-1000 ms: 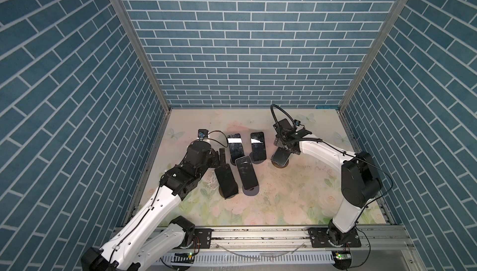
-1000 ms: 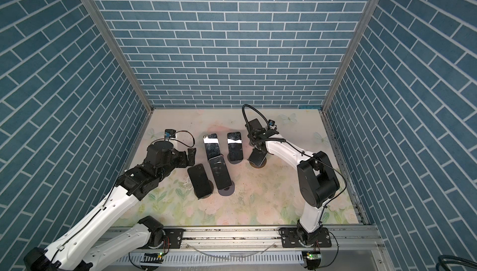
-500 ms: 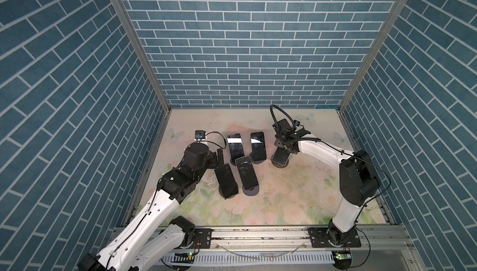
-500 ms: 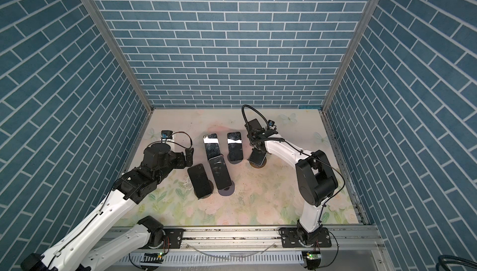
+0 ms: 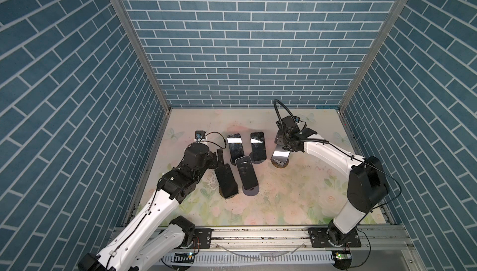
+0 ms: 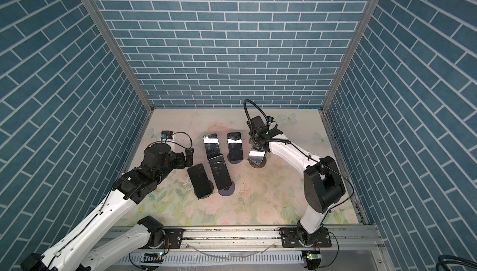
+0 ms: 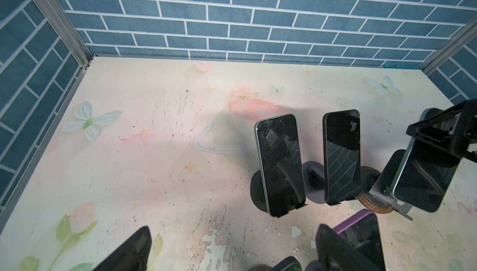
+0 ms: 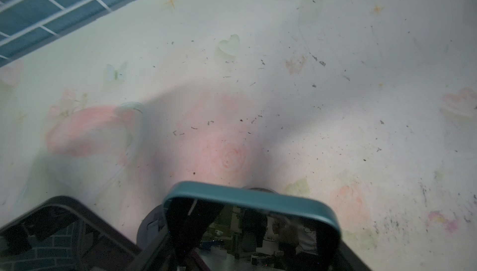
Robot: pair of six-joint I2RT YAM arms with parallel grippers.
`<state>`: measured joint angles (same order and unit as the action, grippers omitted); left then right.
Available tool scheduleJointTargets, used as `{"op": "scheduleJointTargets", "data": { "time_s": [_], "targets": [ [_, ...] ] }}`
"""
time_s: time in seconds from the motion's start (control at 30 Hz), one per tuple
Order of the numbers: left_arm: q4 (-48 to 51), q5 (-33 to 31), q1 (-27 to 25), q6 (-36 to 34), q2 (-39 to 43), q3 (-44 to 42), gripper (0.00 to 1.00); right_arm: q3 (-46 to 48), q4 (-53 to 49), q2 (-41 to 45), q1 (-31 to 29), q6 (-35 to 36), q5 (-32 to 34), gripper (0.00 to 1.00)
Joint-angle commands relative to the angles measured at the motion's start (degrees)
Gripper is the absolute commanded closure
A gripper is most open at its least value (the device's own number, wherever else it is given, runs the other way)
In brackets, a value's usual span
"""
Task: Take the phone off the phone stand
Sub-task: 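Close the right gripper on the teal-edged phone's top edge, then lift the teal-edged phone up off its stand with the right gripper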
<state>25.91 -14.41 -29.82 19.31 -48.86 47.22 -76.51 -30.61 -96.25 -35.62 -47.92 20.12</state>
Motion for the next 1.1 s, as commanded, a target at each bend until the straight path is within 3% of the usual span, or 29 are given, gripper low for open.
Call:
{"op": "scheduleJointTargets", "data": {
  "time_s": [0.0, 0.53, 0.83, 1.07],
  "targets": [
    [0.54, 0.22, -0.3, 0.73, 0.02, 0.23, 0.0, -2.39, 0.77, 4.79, 0.77, 2.85, -0.93, 0.67],
    [1.26, 0.64, -0.37, 1.58, -1.58, 1.38, 0.0, 14.62, 1.16, 20.38, 15.01, 10.85, -2.32, 0.68],
    [0.19, 1.63, -0.32, 1.98, -1.77, 1.03, 0.0, 22.7, 9.14, 16.91, 18.83, 13.85, -5.0, 0.67],
    [0.82, 1.85, -0.32, 1.95, -1.55, 1.14, 0.0, 19.63, 12.04, 8.87, 19.27, 18.93, -6.0, 0.66]
  ]
}}
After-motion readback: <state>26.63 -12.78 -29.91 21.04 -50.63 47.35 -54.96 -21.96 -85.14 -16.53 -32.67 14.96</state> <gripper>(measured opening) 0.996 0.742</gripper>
